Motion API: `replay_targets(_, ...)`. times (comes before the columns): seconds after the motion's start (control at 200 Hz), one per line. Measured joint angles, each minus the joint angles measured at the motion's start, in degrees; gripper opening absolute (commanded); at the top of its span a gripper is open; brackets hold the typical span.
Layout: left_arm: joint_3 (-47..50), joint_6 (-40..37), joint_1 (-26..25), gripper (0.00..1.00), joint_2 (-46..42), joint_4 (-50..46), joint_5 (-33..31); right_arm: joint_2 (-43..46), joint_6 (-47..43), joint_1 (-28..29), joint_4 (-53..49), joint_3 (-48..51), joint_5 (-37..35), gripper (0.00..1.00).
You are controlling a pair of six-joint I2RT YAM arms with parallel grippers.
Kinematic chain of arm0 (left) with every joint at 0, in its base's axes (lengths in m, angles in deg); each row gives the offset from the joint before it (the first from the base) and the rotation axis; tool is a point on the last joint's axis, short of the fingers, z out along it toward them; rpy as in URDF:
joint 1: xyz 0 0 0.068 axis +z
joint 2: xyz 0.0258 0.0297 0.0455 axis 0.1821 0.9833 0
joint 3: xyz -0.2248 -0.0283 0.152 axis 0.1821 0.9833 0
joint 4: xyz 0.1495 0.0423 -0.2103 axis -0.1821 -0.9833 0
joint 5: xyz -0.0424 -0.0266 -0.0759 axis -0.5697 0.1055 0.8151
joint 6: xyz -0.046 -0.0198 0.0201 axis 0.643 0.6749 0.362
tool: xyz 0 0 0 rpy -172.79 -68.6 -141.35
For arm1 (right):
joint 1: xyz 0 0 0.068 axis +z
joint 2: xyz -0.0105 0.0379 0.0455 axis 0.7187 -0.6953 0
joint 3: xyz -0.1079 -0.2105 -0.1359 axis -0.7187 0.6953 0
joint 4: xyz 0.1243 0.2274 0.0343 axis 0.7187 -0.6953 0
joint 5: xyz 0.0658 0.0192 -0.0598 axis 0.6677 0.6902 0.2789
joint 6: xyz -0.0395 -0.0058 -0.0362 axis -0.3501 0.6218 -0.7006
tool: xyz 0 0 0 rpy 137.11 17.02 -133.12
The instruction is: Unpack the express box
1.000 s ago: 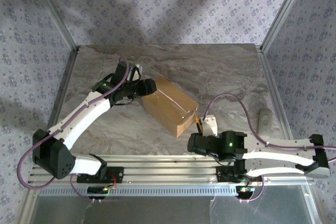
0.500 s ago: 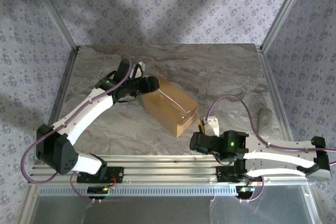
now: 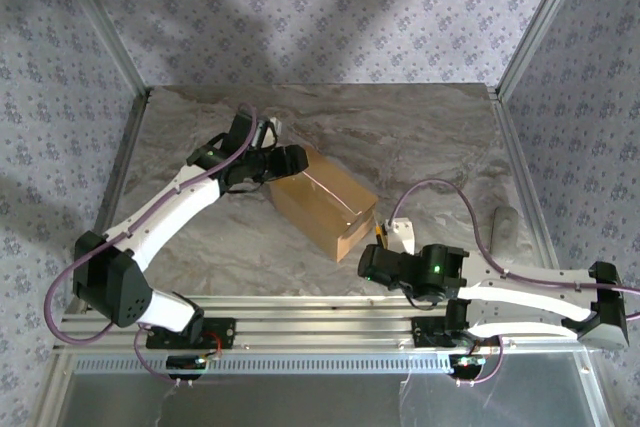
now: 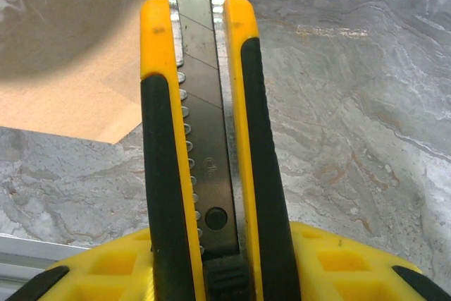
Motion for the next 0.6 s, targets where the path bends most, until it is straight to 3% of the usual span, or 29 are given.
replay_targets(0.6,0.0,0.1,-0.4,0.69,1.5,0.1,0.2,-1.6,-2.3,-1.3,1.3,-1.3,0.8,0.0)
